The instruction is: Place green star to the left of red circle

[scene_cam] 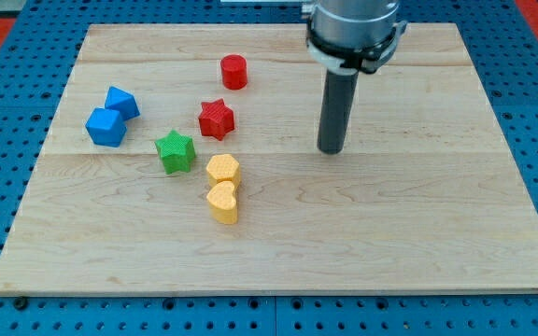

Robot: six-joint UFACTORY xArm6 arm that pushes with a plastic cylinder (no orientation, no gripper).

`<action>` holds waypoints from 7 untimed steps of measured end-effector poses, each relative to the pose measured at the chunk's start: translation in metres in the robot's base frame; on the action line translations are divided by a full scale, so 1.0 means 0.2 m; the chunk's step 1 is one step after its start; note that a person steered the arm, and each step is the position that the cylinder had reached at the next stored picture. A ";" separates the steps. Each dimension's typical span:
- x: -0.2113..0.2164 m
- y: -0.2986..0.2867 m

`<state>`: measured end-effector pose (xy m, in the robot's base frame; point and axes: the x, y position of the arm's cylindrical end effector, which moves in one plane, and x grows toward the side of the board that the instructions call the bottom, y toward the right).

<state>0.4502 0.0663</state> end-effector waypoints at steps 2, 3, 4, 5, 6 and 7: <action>0.55 -0.03; 0.80 -0.22; 0.80 -0.54; 0.64 -0.84; 0.45 -1.03; 0.35 -0.86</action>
<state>0.5208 -0.1066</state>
